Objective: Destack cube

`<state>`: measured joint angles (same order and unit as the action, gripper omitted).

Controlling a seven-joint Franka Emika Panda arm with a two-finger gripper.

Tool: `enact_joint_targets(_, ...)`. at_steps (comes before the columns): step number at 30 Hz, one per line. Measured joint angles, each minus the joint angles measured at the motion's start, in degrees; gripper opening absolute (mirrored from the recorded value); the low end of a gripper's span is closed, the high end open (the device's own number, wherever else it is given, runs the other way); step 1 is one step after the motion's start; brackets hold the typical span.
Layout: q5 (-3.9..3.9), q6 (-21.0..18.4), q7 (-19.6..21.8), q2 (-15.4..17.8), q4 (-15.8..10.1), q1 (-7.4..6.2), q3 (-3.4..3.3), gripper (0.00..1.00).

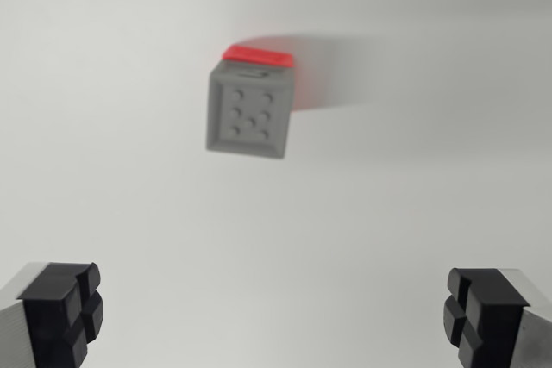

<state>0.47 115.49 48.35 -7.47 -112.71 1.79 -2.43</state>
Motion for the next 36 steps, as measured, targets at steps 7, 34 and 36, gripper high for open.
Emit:
enact_joint_targets(7, 0.0, 0.0, 0.0, 0.0, 0.0, 0.0, 0.0, 1.0)
enact_joint_targets(34, 0.0, 12.49, 6.85, -1.69, -7.73, -1.35, 0.29, 1.0)
enact_joint_targets(36, 0.0, 13.93, 7.68, -1.99, -8.45, -1.52, 0.32, 1.0)
